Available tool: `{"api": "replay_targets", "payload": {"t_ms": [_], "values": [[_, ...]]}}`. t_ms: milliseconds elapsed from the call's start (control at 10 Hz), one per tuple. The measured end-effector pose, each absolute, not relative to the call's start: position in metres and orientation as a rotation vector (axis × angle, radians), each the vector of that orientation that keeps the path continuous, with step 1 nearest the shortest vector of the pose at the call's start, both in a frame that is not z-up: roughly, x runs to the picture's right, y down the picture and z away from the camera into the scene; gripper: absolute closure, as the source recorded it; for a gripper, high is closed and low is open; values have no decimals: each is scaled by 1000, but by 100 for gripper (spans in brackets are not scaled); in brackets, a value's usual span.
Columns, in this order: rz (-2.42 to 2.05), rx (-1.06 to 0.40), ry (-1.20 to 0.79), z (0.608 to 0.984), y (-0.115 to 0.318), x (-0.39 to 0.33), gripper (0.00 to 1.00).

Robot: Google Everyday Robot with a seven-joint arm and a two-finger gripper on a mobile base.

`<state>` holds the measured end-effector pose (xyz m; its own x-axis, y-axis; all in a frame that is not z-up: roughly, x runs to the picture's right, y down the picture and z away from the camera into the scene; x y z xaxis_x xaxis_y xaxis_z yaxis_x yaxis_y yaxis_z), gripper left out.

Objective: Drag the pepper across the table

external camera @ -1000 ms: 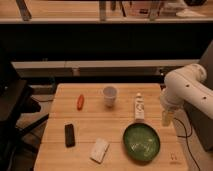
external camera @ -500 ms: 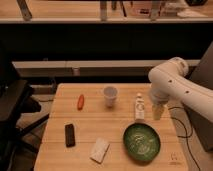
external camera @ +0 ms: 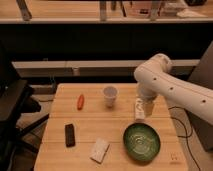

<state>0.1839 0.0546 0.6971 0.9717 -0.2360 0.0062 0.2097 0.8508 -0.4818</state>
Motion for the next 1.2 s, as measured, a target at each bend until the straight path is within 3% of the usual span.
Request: {"api": "replay_targets", "payload": {"t_ms": [1200], "values": [[-460,-474,-3,696,24,105,20]]}}
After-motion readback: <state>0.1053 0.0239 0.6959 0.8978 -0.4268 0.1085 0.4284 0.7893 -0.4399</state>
